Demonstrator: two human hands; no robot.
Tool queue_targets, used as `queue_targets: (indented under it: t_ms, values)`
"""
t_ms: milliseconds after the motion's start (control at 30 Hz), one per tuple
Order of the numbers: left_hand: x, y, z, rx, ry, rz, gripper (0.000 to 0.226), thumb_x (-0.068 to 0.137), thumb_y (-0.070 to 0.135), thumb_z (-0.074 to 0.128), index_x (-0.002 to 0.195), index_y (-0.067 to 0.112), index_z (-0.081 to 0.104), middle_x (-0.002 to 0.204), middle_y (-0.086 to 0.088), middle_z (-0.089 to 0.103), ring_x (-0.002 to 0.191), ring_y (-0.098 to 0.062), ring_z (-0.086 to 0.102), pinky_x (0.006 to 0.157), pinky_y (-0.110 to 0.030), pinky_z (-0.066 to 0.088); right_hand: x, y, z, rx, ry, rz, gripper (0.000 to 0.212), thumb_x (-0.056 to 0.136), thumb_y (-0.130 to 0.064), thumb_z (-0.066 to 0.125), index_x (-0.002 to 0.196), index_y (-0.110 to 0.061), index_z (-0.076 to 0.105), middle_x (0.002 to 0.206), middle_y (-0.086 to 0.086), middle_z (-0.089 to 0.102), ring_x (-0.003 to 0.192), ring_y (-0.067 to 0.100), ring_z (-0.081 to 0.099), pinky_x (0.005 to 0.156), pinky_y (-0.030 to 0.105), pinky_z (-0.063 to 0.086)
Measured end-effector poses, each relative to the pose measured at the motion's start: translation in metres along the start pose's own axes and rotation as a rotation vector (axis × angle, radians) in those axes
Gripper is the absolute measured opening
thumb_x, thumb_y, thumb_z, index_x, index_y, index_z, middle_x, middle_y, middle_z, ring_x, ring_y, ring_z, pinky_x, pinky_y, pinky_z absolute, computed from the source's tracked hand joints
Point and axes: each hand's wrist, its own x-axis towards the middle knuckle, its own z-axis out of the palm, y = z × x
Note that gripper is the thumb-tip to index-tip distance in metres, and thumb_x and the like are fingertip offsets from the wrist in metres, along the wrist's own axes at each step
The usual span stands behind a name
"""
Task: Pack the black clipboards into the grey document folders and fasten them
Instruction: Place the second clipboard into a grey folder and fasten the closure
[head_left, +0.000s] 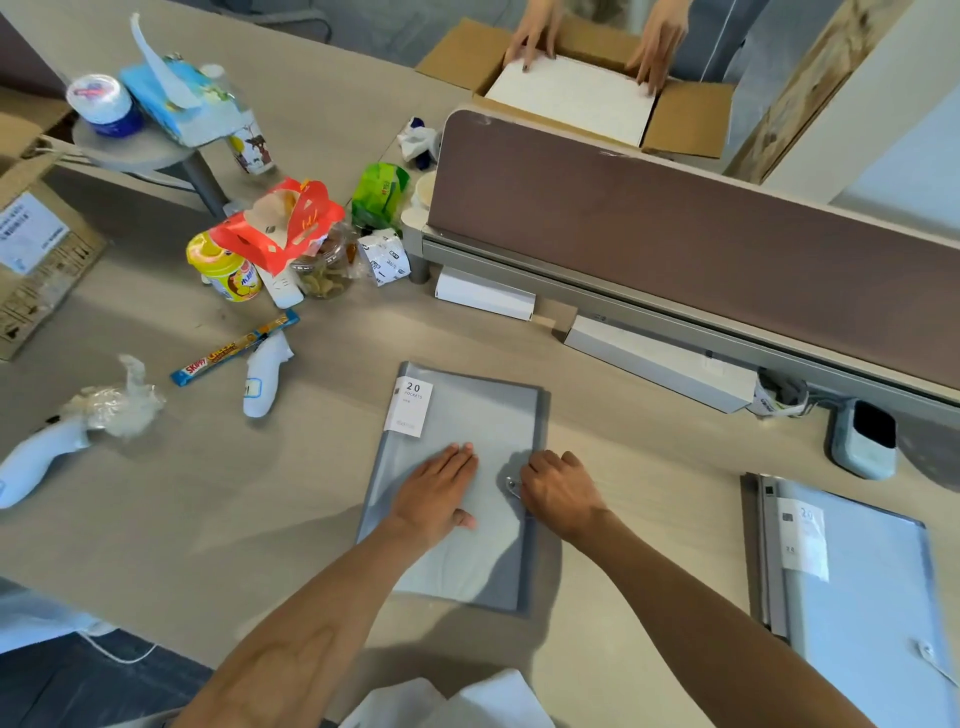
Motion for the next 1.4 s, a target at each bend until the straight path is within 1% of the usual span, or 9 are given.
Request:
queue_targets:
  t_ms: [233, 367, 567, 700, 867, 1033, 1167, 1267, 1400]
  values:
    - [0.002, 0.000, 0.001, 0.063, 0.003, 0.000, 0.095, 0.076, 0.048, 0.071, 0.149, 0.005, 0.027, 0.160, -0.010, 0.021, 0.147, -0.029, 0.025, 0.118, -0.038, 0.023, 0.000, 0.006, 0.003, -0.120, 0.068, -0.217, 0.011, 0.065, -0.021, 0.073, 0.073, -0.017, 0.065, 0.069, 0.003, 0.062, 0.065, 0.025, 0.060, 0.055, 0.033, 0.044]
    - [0.004, -0.003, 0.006, 0.056, -0.011, -0.008, 0.091, 0.086, 0.046, 0.060, 0.153, 0.008, 0.010, 0.163, -0.008, 0.005, 0.151, -0.025, 0.005, 0.121, -0.036, 0.008, 0.000, 0.014, 0.004, -0.144, 0.052, -0.329, 0.022, 0.068, -0.027, 0.074, 0.085, -0.016, 0.065, 0.077, 0.004, 0.062, 0.068, 0.024, 0.059, 0.056, 0.033, 0.045]
    - [0.003, -0.002, 0.007, 0.083, -0.024, -0.016, 0.088, 0.091, 0.046, 0.054, 0.154, 0.008, 0.004, 0.164, -0.007, -0.001, 0.151, -0.023, -0.001, 0.122, -0.034, 0.003, -0.002, 0.013, 0.002, -0.176, 0.089, -0.405, 0.011, 0.076, -0.015, 0.055, 0.086, -0.015, 0.062, 0.078, 0.005, 0.061, 0.066, 0.022, 0.056, 0.057, 0.032, 0.045]
    - [0.003, 0.003, 0.002, 0.082, -0.042, -0.015, 0.087, 0.091, 0.041, 0.055, 0.153, 0.007, 0.004, 0.164, -0.008, -0.001, 0.151, -0.023, -0.001, 0.121, -0.032, 0.001, -0.003, 0.004, 0.006, -0.165, 0.098, -0.394, 0.011, 0.071, -0.014, 0.066, 0.080, -0.014, 0.060, 0.075, 0.006, 0.060, 0.065, 0.024, 0.057, 0.057, 0.033, 0.045]
    - [0.001, 0.002, 0.002, 0.072, -0.044, -0.005, 0.088, 0.090, 0.043, 0.055, 0.153, 0.008, 0.005, 0.164, -0.007, -0.001, 0.151, -0.022, -0.001, 0.121, -0.031, 0.000, -0.006, 0.000, 0.012, -0.016, 0.080, -0.220, 0.015, 0.068, -0.014, 0.072, 0.078, -0.013, 0.061, 0.072, 0.007, 0.063, 0.061, 0.026, 0.060, 0.051, 0.034, 0.045]
    - [-0.011, -0.006, 0.001, -0.040, 0.067, -0.056, 0.076, 0.090, 0.040, 0.059, 0.151, 0.010, 0.025, 0.163, -0.008, 0.012, 0.151, -0.025, 0.011, 0.123, -0.036, 0.011, -0.013, 0.007, 0.010, 0.190, -0.013, -0.037, 0.021, 0.089, -0.029, 0.049, 0.084, -0.012, 0.059, 0.086, 0.010, 0.066, 0.075, 0.032, 0.064, 0.060, 0.036, 0.048]
    - [-0.032, -0.021, -0.003, -0.119, 0.293, -0.397, 0.069, 0.084, 0.028, 0.067, 0.142, 0.002, 0.040, 0.154, -0.023, 0.030, 0.143, -0.038, 0.031, 0.115, -0.046, 0.029, -0.019, 0.005, 0.005, 0.579, -0.027, 0.338, 0.022, 0.091, -0.015, 0.046, 0.101, -0.006, 0.063, 0.101, 0.016, 0.062, 0.095, 0.036, 0.058, 0.079, 0.041, 0.048]
    - [-0.044, -0.026, -0.010, -0.300, 0.220, -0.651, 0.075, 0.090, 0.033, 0.060, 0.147, 0.000, 0.025, 0.156, -0.024, 0.023, 0.145, -0.035, 0.023, 0.116, -0.042, 0.025, -0.019, -0.001, 0.007, 0.825, -0.043, 0.543, 0.032, 0.084, -0.003, 0.045, 0.105, -0.005, 0.069, 0.107, 0.019, 0.064, 0.100, 0.035, 0.059, 0.089, 0.035, 0.047]
    - [-0.046, -0.019, -0.019, -0.449, 0.151, -0.665, 0.075, 0.085, 0.029, 0.065, 0.143, -0.001, 0.028, 0.147, -0.020, 0.037, 0.137, -0.036, 0.033, 0.110, -0.040, 0.029, -0.022, -0.014, 0.009, 1.035, -0.066, 0.661, 0.039, 0.080, 0.001, 0.044, 0.109, -0.006, 0.068, 0.112, 0.018, 0.066, 0.101, 0.035, 0.062, 0.084, 0.032, 0.051]
